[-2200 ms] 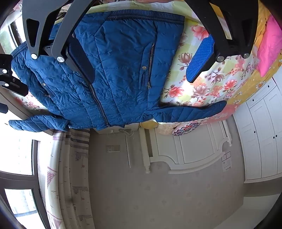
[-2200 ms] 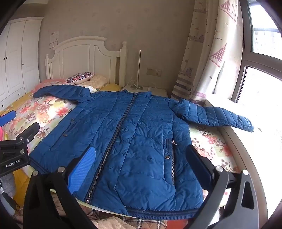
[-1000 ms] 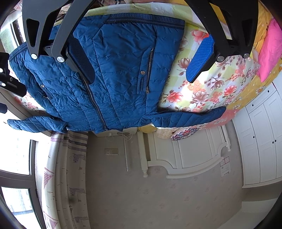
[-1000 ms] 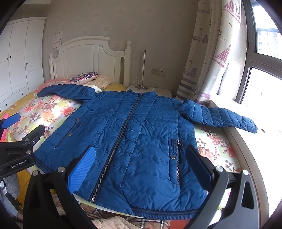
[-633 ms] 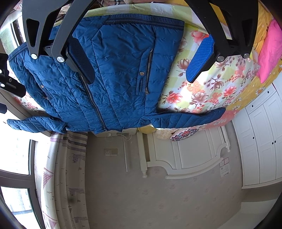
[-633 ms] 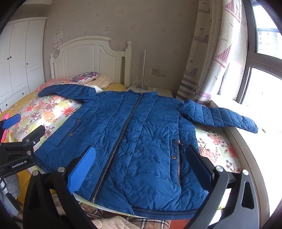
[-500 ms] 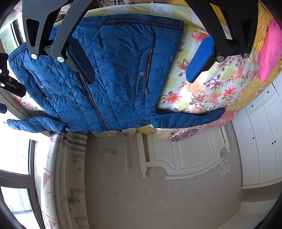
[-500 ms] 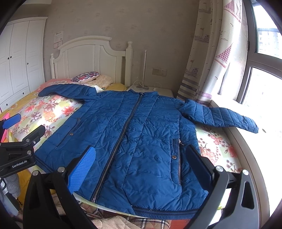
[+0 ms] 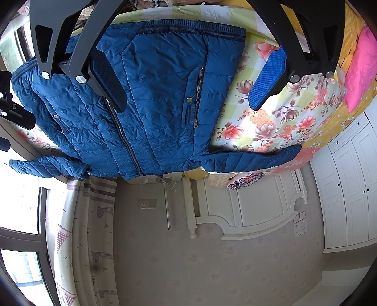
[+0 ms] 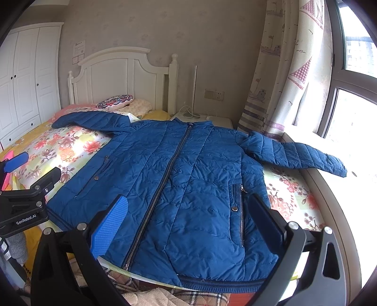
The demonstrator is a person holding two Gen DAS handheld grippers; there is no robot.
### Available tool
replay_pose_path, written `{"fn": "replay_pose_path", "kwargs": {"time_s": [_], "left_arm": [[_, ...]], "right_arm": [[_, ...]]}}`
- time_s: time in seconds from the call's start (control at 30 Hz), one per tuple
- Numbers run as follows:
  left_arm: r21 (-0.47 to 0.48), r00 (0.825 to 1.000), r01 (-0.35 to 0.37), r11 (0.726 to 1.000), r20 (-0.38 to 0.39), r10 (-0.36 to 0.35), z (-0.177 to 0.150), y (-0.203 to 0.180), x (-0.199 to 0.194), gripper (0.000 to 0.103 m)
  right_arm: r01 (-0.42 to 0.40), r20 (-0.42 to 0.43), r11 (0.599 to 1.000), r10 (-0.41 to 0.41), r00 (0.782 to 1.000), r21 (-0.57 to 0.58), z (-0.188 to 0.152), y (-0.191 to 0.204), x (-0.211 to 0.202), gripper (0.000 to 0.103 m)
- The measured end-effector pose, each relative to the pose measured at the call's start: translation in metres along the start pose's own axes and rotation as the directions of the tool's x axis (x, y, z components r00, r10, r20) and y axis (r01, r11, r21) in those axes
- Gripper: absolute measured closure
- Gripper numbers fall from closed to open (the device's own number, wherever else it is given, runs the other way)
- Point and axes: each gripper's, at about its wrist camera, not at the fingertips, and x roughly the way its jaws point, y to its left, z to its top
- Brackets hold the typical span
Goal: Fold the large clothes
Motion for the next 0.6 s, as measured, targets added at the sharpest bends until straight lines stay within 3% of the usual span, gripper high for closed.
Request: {"fn": "replay_pose_path", "kwargs": {"time_s": [0.6], "left_arm": [[0.011,1.0,0.006,1.0,-0.026,-0.005,-0.001,-0.005,0.012,0.004]], "right_arm": [[-0.013,-0.019,1.0,0.013,1.0,0.008,-0.002,-0.003,0.013,0.002]]}}
